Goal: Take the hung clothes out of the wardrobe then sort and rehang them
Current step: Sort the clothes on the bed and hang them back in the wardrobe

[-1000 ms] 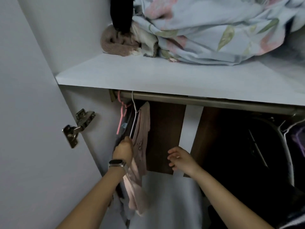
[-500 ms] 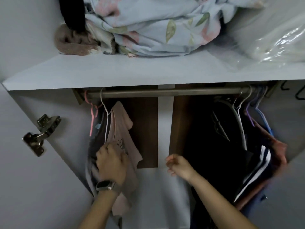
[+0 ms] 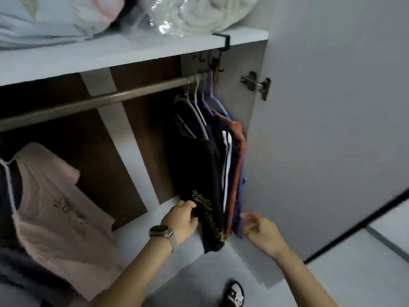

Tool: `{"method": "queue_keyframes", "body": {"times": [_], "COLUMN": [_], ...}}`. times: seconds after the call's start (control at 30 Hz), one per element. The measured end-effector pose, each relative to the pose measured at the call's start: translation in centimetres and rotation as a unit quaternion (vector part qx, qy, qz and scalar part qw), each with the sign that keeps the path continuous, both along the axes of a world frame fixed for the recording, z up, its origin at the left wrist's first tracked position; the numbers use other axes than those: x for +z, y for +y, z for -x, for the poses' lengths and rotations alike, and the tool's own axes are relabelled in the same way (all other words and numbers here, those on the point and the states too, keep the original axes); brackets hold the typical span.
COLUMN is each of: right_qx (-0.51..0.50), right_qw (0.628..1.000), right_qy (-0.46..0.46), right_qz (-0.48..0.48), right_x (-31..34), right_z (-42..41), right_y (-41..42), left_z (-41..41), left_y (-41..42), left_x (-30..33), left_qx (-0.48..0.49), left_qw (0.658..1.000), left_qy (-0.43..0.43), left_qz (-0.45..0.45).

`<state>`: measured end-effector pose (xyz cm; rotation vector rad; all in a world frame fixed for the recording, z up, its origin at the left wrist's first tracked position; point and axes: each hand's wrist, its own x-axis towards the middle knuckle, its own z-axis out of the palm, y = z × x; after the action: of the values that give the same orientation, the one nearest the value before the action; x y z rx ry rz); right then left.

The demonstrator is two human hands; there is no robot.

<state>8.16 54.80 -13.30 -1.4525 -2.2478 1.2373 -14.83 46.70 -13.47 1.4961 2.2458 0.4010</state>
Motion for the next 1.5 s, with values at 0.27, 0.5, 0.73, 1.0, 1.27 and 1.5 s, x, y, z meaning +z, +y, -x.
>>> {"method": "queue_keyframes", "body": {"times": [0.27, 0.5, 0.73, 1.0, 1.27, 1.5], "right_qx": [-0.276, -0.494, -0.664, -0.834, -0.939, -0.976], "right_qw": [0.961, 0.868, 0.745, 0.549, 0.340, 0.215], "right_qy": [0.009, 0.045, 0.052, 0.047, 0.040, 0.038], "right_qz": [0.007, 0.000, -0.034, -0.009, 0.004, 0.016], "right_x": [0.0, 0.2, 0.5, 1.0, -1.1, -1.6], "right_z": [-20.5, -37.7, -54.7, -62.8, -62.2, -61.3], "right_y": [-6.3, -14.0, -27.7, -46.5, -58.3, -61.8], "left_z": [-18.0, -35.3, -58.8, -79.2, -89.9, -96.8], "left_y": [4.9, 5.2, 0.1, -13.0, -22.4, -28.7], "left_x": [2.1, 2.3, 1.0, 1.4, -0.6, -1.3], "left_qx": [-0.255, -0.400, -0.557, -0.753, -0.856, -0.907], "left_qw": [0.966, 0.915, 0.827, 0.649, 0.498, 0.392], "left_qy": [-0.035, -0.047, -0.078, -0.090, -0.101, -0.091], "left_qz": [0.001, 0.006, 0.007, 0.060, 0.098, 0.127]}}
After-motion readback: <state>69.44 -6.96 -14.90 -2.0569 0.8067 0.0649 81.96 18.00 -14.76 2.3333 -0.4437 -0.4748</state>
